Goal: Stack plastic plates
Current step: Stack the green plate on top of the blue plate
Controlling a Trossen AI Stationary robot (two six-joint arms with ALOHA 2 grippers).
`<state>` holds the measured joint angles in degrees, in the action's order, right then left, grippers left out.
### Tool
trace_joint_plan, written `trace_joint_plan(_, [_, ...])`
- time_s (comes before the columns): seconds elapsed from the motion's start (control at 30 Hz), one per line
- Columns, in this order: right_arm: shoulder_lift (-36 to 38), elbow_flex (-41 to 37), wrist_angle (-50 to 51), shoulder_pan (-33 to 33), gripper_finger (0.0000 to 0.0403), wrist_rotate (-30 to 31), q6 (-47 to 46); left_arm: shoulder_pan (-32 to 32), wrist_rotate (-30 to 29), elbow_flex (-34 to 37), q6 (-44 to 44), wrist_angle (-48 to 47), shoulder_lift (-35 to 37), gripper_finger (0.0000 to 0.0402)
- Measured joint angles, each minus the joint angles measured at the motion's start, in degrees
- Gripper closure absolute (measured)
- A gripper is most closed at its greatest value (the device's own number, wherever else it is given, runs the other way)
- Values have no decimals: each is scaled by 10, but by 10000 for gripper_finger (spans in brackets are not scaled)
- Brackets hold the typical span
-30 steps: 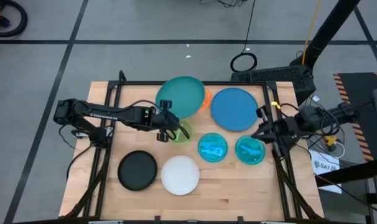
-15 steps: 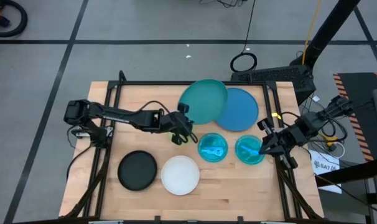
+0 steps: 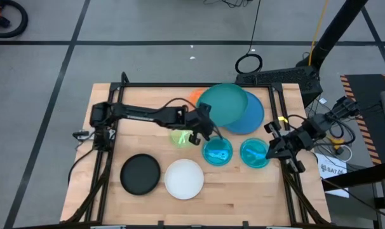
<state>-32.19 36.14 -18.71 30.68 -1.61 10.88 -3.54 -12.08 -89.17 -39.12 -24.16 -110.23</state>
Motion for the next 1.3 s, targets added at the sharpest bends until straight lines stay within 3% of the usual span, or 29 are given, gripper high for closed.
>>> trace_joint_plan(0.37, [16,0,24,0,401,0,4,-12,3,-93,6,-31,-95,389])
trace_joint_plan(0.53, [17,0,25,0,401,0,9,-13,11,-170,5,-37,-147,389])
trace_joint_plan(0.77, [18,0,28,0,401,0,10,-27,39,-284,-8,-115,-213,389])
trace_joint_plan(1.3, [22,0,37,0,401,3,20,-46,113,-295,-1,-127,-246,389])
